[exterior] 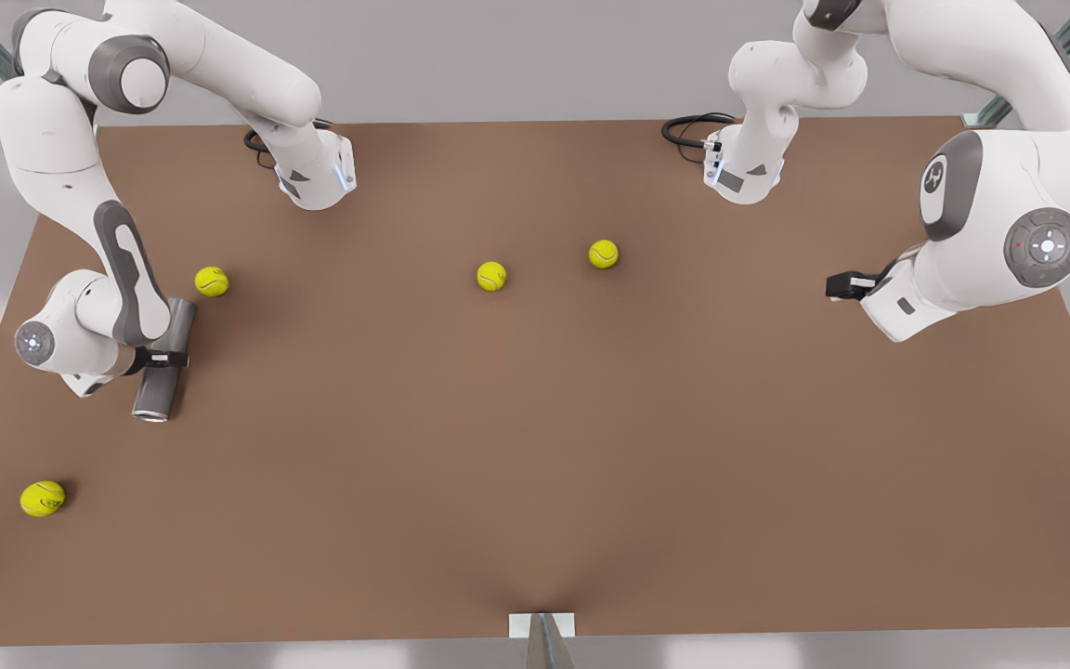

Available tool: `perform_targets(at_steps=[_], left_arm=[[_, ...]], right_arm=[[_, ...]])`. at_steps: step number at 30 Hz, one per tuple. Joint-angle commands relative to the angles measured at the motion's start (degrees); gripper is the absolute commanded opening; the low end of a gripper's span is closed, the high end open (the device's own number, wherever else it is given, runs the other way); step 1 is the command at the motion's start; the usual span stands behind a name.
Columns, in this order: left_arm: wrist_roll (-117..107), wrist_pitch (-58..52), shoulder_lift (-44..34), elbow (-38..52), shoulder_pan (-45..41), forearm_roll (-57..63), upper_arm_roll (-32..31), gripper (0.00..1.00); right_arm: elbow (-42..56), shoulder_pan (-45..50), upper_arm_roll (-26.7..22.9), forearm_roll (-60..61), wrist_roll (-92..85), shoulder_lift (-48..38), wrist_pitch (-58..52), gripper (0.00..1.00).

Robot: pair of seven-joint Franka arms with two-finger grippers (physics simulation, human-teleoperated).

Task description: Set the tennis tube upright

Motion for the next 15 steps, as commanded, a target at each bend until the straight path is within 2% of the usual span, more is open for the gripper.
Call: perform_targets(at_steps=[1,3,15], left_arm=[[0.0,0.0,0.0,-0.1,0.0,0.0,0.0,1.0],[0.0,-0.1,0.0,-0.1,0.0,0.0,0.0,1.0],[0.0,0.0,0.0,-1.1,0.0,-0.1,0.0,1.0]], right_arm=[[0.0,0.0,0.0,0.0,0.0,0.0,-0.1,0.75],[0.0,0.0,0.0,0.0,0.0,0.2,-0.3,0.66],[1.6,1.0,0.7,0.0,0.0,-0.4,-0.6,0.65]])
